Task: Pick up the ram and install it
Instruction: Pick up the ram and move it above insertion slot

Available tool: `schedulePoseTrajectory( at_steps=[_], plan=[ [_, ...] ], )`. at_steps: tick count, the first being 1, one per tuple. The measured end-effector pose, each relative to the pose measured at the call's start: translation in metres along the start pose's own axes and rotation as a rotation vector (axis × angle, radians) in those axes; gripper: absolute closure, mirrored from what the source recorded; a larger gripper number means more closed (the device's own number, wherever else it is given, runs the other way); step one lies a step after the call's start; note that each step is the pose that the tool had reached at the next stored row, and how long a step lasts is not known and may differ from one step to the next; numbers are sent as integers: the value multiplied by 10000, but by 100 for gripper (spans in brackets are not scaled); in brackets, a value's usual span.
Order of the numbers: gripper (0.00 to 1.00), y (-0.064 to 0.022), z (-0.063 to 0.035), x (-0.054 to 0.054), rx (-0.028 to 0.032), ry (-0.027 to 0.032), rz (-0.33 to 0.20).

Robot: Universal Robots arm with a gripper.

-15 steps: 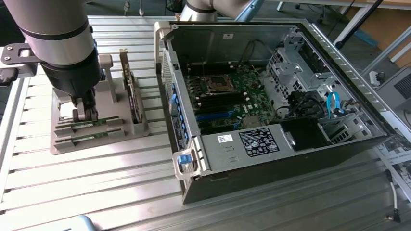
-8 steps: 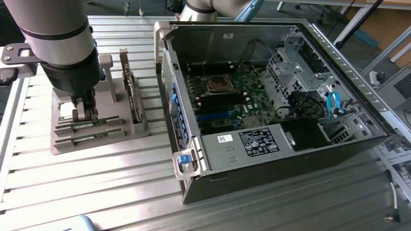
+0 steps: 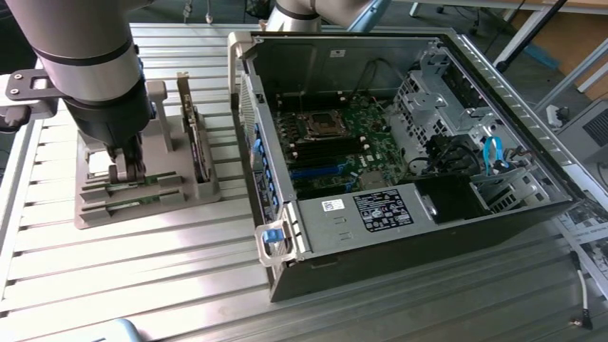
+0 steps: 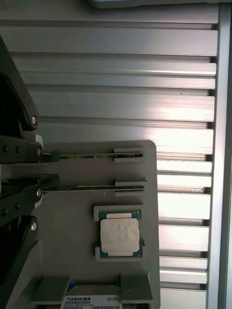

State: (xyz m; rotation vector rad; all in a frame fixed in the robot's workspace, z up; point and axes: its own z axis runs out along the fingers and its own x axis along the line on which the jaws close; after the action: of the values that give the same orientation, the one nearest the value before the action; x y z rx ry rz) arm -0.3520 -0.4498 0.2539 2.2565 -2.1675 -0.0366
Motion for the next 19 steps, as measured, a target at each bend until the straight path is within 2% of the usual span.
schedulePoseTrajectory(
  at_steps=[19],
  plan=[
    [76, 0, 37, 29, -1, 1, 0]
  ],
)
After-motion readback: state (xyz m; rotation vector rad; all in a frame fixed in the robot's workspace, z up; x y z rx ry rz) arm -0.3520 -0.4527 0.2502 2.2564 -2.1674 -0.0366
